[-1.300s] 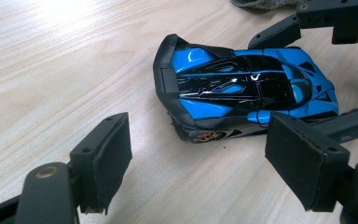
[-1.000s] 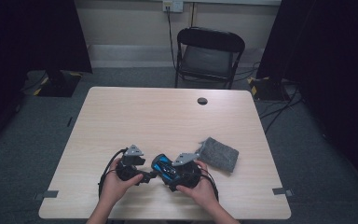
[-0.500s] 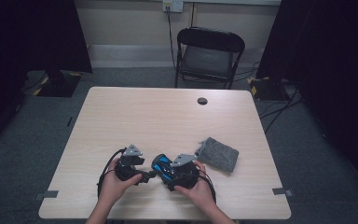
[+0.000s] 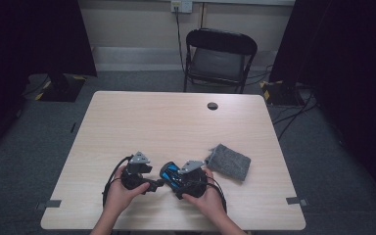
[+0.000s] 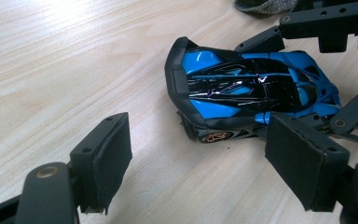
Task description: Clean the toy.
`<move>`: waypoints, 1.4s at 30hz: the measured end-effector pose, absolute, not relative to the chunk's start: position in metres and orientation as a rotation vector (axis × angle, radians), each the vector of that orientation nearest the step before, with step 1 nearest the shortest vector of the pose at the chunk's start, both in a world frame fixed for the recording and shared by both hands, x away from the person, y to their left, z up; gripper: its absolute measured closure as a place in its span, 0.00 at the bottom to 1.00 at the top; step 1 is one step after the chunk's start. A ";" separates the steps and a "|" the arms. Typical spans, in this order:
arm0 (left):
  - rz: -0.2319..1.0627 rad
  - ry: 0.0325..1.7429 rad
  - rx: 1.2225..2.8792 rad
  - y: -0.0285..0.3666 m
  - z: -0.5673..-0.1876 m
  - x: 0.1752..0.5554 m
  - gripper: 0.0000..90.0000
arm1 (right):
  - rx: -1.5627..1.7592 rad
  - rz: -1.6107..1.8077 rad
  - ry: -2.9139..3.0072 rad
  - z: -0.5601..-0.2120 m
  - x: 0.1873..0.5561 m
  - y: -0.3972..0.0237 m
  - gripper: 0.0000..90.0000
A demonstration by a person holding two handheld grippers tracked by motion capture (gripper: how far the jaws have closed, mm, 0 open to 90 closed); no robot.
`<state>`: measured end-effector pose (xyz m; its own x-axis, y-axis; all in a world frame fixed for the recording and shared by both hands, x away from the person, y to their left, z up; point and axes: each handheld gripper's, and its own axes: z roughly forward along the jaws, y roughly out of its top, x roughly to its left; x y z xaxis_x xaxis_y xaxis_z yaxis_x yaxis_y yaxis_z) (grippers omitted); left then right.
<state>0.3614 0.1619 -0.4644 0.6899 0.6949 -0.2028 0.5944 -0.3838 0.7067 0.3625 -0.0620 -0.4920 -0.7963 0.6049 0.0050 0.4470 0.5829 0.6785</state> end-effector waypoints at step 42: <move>0.163 0.991 2.082 0.169 -0.462 0.363 0.25 | 0.857 1.030 2.609 -0.489 0.365 -0.066 0.29</move>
<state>0.3627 0.1688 -0.4621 0.6837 0.6988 -0.2104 0.5949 -0.3667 0.7153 0.3650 -0.0660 -0.4893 -0.8095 0.5868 0.0190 0.4416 0.5872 0.6783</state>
